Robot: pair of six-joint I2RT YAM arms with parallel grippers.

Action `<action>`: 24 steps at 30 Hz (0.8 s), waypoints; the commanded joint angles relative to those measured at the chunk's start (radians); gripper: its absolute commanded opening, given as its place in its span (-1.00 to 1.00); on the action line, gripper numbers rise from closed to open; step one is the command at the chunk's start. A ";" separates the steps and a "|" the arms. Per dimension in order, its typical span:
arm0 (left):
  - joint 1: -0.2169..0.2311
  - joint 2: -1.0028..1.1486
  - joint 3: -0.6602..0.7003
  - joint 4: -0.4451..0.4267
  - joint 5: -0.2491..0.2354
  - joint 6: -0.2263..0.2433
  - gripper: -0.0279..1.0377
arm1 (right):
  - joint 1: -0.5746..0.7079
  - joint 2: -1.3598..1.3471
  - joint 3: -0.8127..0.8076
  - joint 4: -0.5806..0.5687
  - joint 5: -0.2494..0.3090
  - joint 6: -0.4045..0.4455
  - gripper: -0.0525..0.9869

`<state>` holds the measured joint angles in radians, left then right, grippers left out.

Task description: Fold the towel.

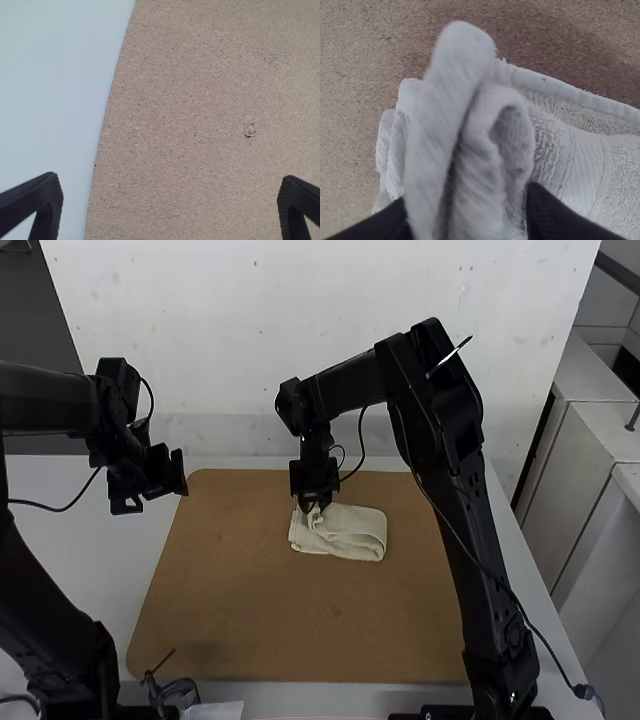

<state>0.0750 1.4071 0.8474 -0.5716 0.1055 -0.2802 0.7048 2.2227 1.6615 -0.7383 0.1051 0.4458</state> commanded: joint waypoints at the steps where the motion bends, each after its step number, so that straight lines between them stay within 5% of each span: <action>1: 0.016 0.024 -0.002 0.006 0.003 0.015 0.86 | 0.016 -0.061 0.049 -0.016 -0.012 0.007 -0.11; 5: 0.016 0.024 -0.002 0.006 0.003 0.013 0.86 | 0.010 -0.170 0.053 -0.035 -0.013 0.001 -0.15; 8: 0.016 0.027 -0.004 0.006 0.003 0.010 0.86 | -0.008 -0.224 0.032 -0.050 -0.005 -0.013 -0.85; 17: -0.015 0.033 -0.004 0.004 0.002 -0.005 0.86 | -0.050 -0.179 -0.146 0.028 0.018 -0.055 -0.87; 24: -0.009 0.059 -0.014 0.009 0.002 -0.008 0.86 | -0.014 -0.074 -0.118 0.076 0.025 -0.059 -0.87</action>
<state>0.0654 1.4525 0.8474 -0.5716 0.1051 -0.2852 0.6662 2.1380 1.5032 -0.6746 0.1131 0.3992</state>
